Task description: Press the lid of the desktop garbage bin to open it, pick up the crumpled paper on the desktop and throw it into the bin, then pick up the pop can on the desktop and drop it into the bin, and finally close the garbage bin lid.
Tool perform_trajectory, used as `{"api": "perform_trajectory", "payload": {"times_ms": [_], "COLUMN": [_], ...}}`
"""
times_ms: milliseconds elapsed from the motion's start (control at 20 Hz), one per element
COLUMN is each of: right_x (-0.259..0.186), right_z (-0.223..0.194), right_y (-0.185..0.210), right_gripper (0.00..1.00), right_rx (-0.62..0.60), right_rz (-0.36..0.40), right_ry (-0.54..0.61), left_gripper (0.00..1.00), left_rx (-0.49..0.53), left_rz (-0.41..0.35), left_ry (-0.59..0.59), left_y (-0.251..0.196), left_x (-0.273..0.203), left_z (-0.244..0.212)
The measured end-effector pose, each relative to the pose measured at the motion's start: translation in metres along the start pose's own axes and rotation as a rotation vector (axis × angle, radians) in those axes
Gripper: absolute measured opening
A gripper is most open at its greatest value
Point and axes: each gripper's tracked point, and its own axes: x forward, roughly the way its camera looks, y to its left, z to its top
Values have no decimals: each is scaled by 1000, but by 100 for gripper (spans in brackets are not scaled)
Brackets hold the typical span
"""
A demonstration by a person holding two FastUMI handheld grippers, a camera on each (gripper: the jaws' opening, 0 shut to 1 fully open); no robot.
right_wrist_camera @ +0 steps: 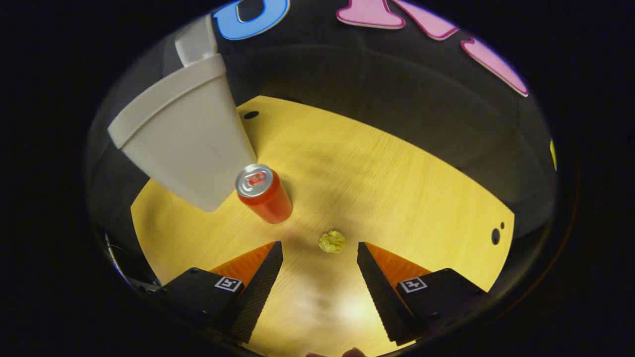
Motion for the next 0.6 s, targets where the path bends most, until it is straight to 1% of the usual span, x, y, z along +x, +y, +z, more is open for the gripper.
{"api": "perform_trajectory", "payload": {"times_ms": [100,200,350,400,450,500,550,600], "right_x": [33,56,77,77,78,73,69,61], "right_z": [-4,-11,-24,-22,-20,-20,-20,-15], "right_y": [-9,-13,-17,-25,-31,-30,-24,-22], "right_gripper": [98,98,95,99,79,59,39,29], "right_rx": [17,47,76,69,59,63,73,72], "right_rz": [-8,1,-8,-32,-43,-31,-3,6], "right_ry": [15,29,59,57,35,42,38,14], "left_gripper": [95,95,95,95,95,95,95,95], "left_rx": [-22,-21,0,4,-1,-12,-22,-29], "left_rz": [87,162,223,236,235,230,220,206], "left_ry": [26,44,90,95,91,88,87,90], "left_y": [7,16,23,27,25,23,21,18], "left_x": [-16,-31,-41,-43,-43,-41,-37,-35], "left_z": [-6,-9,-18,-20,-19,-20,-21,-26]}}
